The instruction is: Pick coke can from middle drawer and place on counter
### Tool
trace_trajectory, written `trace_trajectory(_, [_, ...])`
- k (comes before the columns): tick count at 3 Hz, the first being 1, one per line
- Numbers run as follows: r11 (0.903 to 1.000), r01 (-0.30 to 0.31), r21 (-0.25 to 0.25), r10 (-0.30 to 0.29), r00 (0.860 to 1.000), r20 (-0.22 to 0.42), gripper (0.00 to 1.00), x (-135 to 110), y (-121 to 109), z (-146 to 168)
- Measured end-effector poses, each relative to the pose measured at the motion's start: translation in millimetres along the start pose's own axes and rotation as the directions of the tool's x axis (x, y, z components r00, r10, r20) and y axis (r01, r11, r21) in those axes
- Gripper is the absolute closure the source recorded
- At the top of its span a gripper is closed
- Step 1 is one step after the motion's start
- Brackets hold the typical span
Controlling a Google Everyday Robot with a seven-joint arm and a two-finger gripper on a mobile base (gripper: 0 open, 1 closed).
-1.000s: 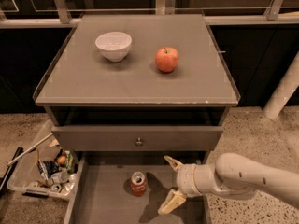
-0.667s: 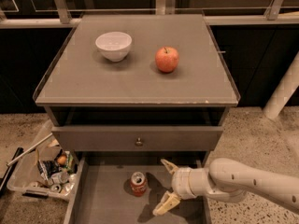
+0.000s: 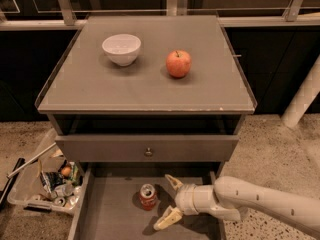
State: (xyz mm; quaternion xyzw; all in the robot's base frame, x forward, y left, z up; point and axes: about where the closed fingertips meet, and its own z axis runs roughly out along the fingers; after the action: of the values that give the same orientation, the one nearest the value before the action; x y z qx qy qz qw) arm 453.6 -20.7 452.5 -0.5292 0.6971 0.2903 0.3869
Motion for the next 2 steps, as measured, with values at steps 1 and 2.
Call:
trace_trajectory(1, [0.9999,-0.011,-0.008,0.011,0.999,0.033,0.0,2.6,-3.6,25.4])
trace_trajectory(2, [0.9999,-0.004,-0.016,0.004,0.999,0.032,0.0,8.7,-7.1,45.0])
